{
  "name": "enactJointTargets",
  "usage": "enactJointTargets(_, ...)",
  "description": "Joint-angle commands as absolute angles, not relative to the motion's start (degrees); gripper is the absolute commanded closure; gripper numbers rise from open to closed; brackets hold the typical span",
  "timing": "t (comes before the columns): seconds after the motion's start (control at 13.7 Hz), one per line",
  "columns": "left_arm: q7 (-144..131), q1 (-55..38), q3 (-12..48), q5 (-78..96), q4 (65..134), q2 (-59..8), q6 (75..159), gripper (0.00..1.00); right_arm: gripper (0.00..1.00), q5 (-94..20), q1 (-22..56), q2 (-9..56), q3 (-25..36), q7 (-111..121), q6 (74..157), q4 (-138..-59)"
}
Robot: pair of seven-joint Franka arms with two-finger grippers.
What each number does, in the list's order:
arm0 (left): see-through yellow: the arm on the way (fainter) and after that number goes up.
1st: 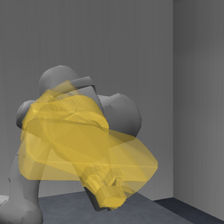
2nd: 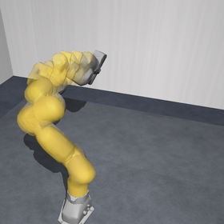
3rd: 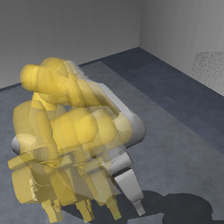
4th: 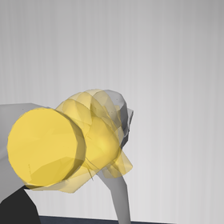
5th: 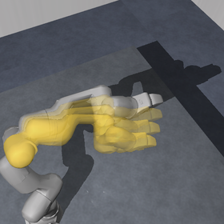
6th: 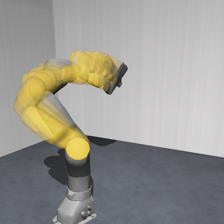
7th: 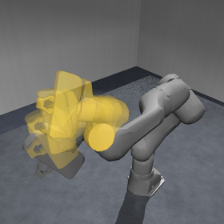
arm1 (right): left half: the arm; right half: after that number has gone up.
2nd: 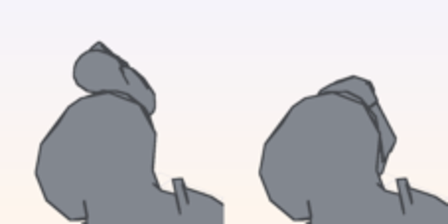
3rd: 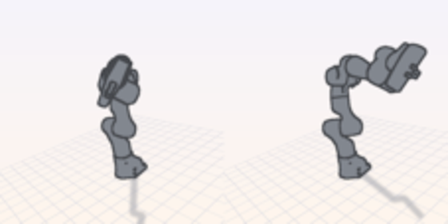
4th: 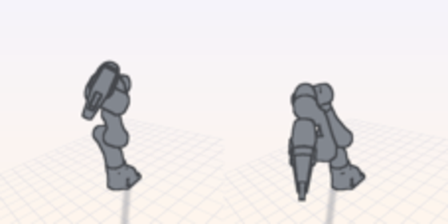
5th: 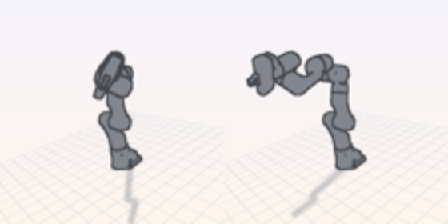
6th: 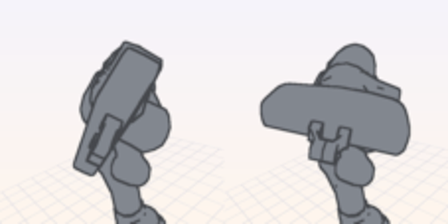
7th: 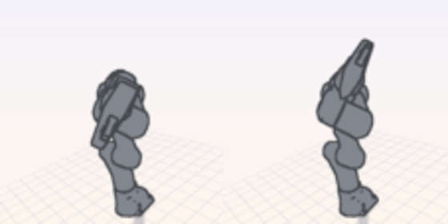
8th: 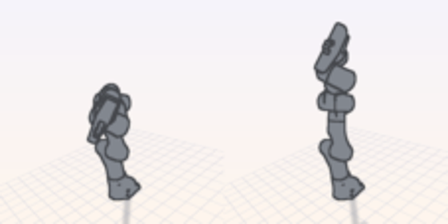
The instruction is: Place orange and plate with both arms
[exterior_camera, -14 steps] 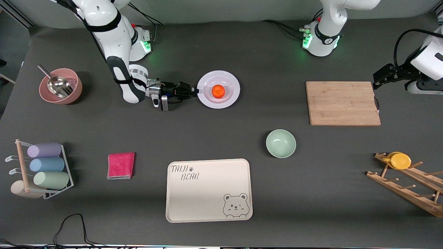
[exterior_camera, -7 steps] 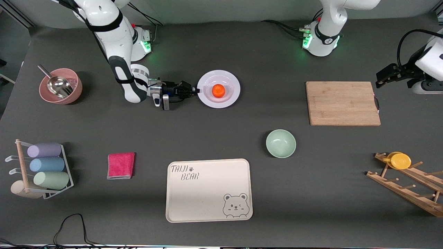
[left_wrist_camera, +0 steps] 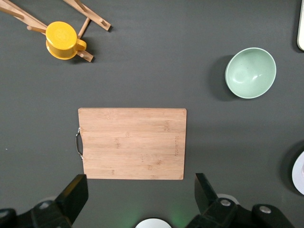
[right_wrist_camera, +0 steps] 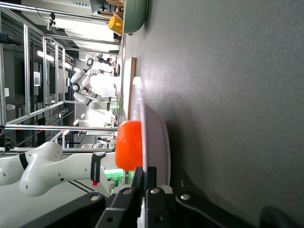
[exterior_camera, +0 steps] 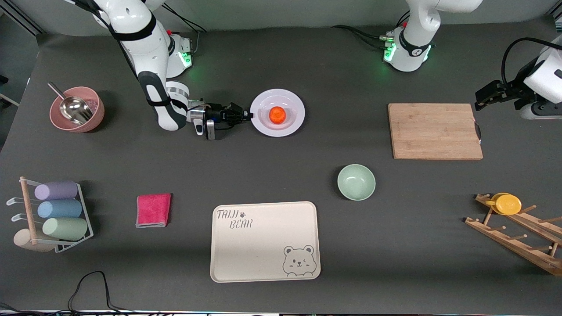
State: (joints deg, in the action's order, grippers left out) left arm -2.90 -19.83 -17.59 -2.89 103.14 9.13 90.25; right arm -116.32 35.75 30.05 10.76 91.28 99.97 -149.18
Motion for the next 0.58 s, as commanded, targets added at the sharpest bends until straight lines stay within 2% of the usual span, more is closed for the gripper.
enactJointTargets(0.0, -3.78, -19.51, -17.05, -3.78, 103.19, 10.37, 88.42, 0.00, 1.00, -118.65, 37.88, 32.61, 10.37, 93.69, 100.28, -148.10)
enactJointTargets(0.51, -3.69, -19.34, -17.49, -3.78, 102.66, 10.63, 87.90, 0.00, 1.00, -118.65, 37.00, 30.77, 10.55, 89.92, 97.74, -148.01)
